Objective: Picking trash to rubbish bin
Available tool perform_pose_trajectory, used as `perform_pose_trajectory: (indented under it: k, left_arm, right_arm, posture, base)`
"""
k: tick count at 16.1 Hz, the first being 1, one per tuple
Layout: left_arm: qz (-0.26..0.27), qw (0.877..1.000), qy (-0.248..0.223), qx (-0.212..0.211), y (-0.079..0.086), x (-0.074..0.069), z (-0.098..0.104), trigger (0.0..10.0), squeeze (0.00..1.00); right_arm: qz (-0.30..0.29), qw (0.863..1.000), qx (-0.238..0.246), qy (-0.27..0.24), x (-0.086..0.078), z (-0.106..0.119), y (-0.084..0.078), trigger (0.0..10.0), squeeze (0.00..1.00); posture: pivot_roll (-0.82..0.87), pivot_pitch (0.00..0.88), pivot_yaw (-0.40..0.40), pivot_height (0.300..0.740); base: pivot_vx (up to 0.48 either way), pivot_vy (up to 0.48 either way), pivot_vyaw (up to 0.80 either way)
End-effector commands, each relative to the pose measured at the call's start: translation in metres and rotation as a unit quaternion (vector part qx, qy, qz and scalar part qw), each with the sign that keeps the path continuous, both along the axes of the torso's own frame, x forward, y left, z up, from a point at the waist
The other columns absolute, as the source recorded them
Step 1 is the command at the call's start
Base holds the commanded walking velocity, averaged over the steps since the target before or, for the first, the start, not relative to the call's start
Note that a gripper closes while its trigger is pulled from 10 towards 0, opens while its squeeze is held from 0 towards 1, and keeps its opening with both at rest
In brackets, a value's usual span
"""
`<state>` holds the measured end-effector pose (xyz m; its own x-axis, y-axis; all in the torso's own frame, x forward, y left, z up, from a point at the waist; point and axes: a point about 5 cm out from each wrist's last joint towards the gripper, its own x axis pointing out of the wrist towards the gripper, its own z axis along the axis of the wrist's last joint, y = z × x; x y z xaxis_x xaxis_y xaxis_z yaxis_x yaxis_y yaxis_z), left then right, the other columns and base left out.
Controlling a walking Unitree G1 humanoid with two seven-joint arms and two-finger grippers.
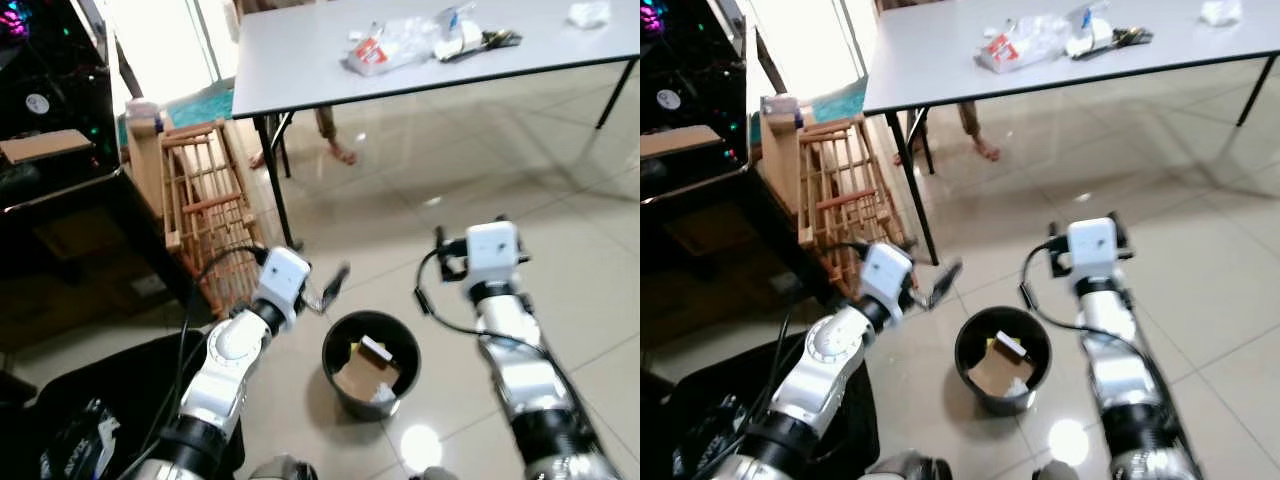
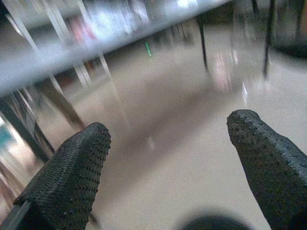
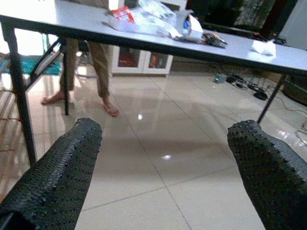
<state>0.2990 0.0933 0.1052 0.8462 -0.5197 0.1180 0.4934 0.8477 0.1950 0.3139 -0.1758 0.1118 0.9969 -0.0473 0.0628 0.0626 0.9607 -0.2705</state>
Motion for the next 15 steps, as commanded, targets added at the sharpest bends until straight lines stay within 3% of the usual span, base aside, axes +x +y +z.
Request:
perform_pose_trajectory:
  k: [1, 2, 5, 6, 8, 10, 13, 15]
  left_arm:
    - [0.037, 0.999, -0.019, -0.002, 0.014, -0.005, 0.001, 10.0, 0.0]
    - [0.049, 0.998, 0.018, 0.017, 0.016, -0.001, -0.003, 10.0, 0.0]
    - [0.074, 0.996, 0.041, 0.019, 0.028, -0.014, -0.006, 10.0, 0.0]
    - [0.073, 0.996, 0.046, 0.021, 0.026, -0.008, -0.006, 10.0, 0.0]
    - [0.075, 0.994, 0.072, 0.017, 0.014, 0.019, 0.002, 10.0, 0.0]
    - [0.077, 0.995, 0.069, 0.003, 0.01, 0.023, 0.003, 10.0, 0.0]
    - [0.073, 0.996, 0.058, -0.007, 0.009, 0.011, -0.001, 10.0, 0.0]
    - [0.076, 0.994, 0.072, -0.004, 0.009, 0.012, -0.003, 10.0, 0.0]
  right_arm:
    - [0.006, 1.0, 0.002, -0.01, -0.002, 0.007, 0.007, 10.0, 0.0]
    - [-0.001, 1.0, 0.009, -0.007, -0.008, 0.007, 0.009, 10.0, 0.0]
    - [-0.042, 0.999, 0.016, -0.001, -0.034, 0.0, 0.003, 10.0, 0.0]
    - [-0.054, 0.998, 0.029, 0.008, -0.04, -0.002, 0.001, 10.0, 0.0]
    - [-0.07, 0.997, 0.036, 0.014, -0.05, -0.002, -0.001, 10.0, 0.0]
    - [-0.071, 0.996, 0.043, 0.02, -0.053, -0.003, 0.001, 10.0, 0.0]
    - [-0.059, 0.997, 0.039, 0.023, -0.053, 0.0, 0.009, 10.0, 0.0]
    - [-0.059, 0.997, 0.04, 0.025, -0.051, 0.003, 0.009, 10.0, 0.0]
  posture:
    - [-0.06, 0.052, 0.129, 0.74]
    - [-0.07, 0.047, 0.121, 0.74]
    - [-0.07, 0.047, 0.105, 0.74]
    - [-0.07, 0.047, 0.102, 0.74]
    - [-0.08, 0.049, 0.098, 0.74]
    - [-0.09, 0.046, 0.097, 0.74]
    - [-0.11, 0.042, 0.095, 0.74]
    - [-0.11, 0.042, 0.095, 0.74]
  base:
    - [0.0, 0.0, 0.0]
    - [0.0, 0.0, 0.0]
    - [0.0, 0.0, 0.0]
    - [0.0, 0.0, 0.0]
    - [0.0, 0.0, 0.0]
    - [0.0, -0.48, 0.0]
    - [0.0, -0.48, 0.0]
    - [0.0, -0.48, 0.0]
